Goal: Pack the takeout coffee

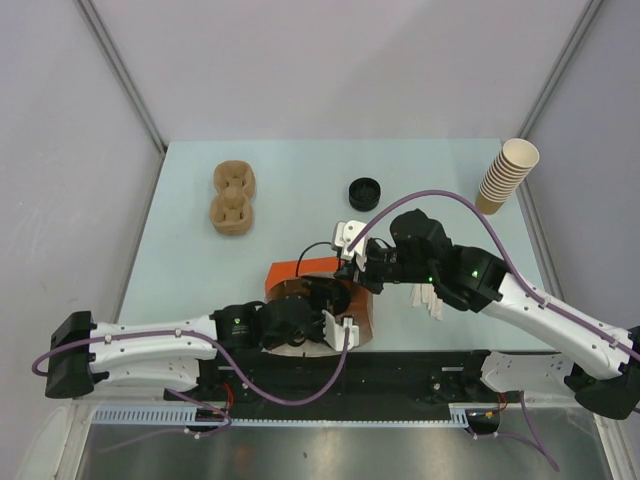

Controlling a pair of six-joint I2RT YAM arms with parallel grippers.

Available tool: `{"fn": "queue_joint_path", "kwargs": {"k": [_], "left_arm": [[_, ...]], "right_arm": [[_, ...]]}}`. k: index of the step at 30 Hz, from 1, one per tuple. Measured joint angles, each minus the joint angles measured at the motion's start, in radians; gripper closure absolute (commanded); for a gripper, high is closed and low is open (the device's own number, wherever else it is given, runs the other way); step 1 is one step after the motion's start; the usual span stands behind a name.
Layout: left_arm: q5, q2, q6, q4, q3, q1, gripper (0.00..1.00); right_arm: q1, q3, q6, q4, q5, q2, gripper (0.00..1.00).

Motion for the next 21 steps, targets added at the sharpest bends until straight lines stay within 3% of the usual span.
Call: {"fn": "queue_joint_path", "kwargs": {"k": [21], "left_arm": [[0.101, 0.001, -0.030, 0.012, -0.020, 0.075, 0.88]], "right_arm": [[0.008, -0.002, -0.005, 0.005, -0.036, 0.000, 1.00]]}}
